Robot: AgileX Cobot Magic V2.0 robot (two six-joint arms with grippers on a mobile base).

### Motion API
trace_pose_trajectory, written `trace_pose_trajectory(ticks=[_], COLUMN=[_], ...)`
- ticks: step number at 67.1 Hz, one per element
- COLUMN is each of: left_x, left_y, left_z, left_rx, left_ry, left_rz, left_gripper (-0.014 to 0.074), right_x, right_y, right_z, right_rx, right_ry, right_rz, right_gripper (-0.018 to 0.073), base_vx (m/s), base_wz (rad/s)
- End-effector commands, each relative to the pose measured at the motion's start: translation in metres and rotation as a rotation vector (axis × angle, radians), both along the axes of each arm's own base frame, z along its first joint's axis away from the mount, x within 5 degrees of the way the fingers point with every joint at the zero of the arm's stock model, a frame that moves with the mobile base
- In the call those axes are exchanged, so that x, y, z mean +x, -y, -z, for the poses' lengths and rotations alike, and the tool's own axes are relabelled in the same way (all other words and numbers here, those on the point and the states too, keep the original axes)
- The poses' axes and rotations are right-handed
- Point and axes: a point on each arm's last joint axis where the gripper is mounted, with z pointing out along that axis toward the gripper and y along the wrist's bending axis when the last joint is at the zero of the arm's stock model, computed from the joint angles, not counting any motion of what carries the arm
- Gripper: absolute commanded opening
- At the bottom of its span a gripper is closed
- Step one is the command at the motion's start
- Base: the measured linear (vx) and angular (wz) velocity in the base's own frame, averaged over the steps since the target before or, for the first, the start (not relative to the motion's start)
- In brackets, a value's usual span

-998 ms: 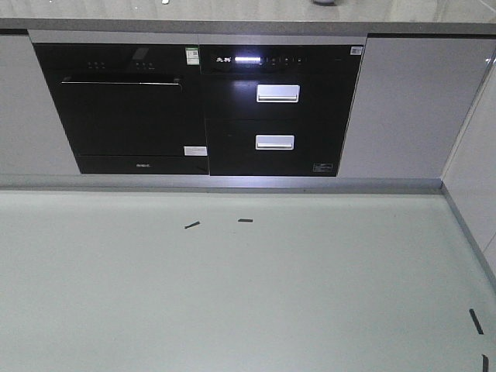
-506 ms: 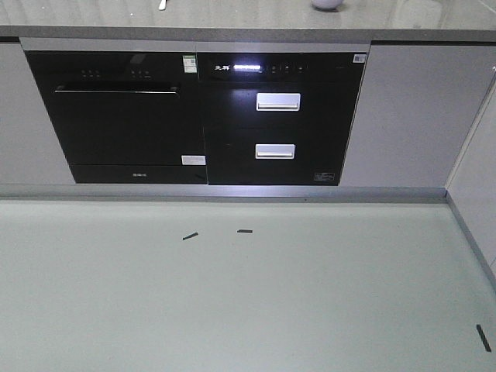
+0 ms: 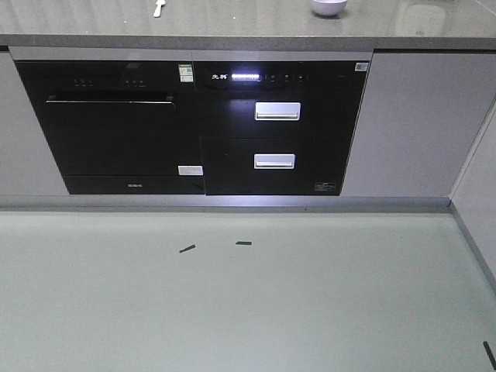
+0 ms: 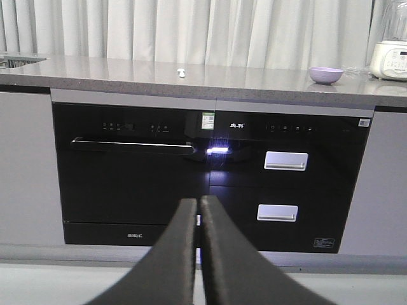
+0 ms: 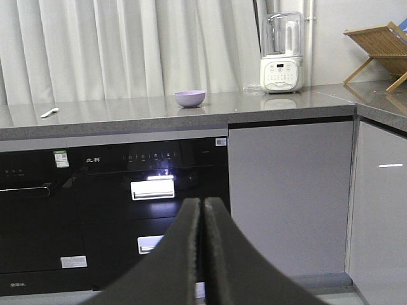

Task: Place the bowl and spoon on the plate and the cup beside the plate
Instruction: 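Drive the base forward toward the grey counter with both grippers closed, then continue driving toward the counter holding the spoon and lavender bowl in view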

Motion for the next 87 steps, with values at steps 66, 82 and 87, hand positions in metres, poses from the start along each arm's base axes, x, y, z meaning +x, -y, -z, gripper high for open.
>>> trace_pose_trajectory(ticks=[66, 82, 87], left_x=[-0.0001, -0.0001, -0.0001], left_y=[-0.0014, -0.0014, -0.0014], left_z=[0.0008, 0.0008, 0.0008], left_rx=[-0.012, -0.012, -0.012], left_ry=[0.068, 0.068, 0.068], left_rz=[-0.014, -0.014, -0.014], left_gripper=[-0.0006, -0.0006, -0.0006], right_x=[-0.0011, -0.0011, -0.0011], right_y=[0.0018, 0.0018, 0.0018], right_z=[-0.0042, -0.0042, -0.0042], right_rx=[-0.02, -0.02, -0.02], right_ry=[0.071, 0.071, 0.071], right_rz=[0.024, 0.024, 0.024], right_gripper=[-0.0001, -0.0001, -0.0001], base_vx=[0.09, 0.06, 0.06], base_wz=[0.0, 0.0, 0.0])
